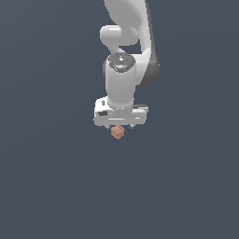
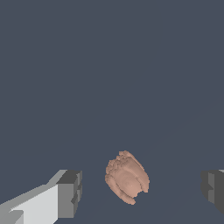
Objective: Pick up the object and move it to a goal position.
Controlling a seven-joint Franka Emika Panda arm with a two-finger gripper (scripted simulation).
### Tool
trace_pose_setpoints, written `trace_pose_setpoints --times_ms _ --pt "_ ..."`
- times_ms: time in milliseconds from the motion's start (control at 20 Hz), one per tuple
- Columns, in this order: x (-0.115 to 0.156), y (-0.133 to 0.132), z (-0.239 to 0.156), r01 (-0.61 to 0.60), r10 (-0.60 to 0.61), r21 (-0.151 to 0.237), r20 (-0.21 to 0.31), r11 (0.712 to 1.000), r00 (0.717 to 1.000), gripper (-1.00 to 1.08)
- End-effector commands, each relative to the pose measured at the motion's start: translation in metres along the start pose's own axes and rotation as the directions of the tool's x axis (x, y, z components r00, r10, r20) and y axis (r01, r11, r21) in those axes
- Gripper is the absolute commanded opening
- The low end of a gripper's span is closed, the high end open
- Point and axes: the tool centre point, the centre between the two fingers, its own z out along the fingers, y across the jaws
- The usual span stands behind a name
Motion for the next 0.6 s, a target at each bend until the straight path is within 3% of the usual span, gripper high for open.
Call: trace_pose_setpoints --times_ms 0,550 --pt "0.0 0.0 0.0 0.0 0.0 0.0 0.0 1.0 1.0 1.0" --pt "0.005 0.034 -0.014 -0.07 0.069 -0.01 -0.035 0.998 0.997 1.0"
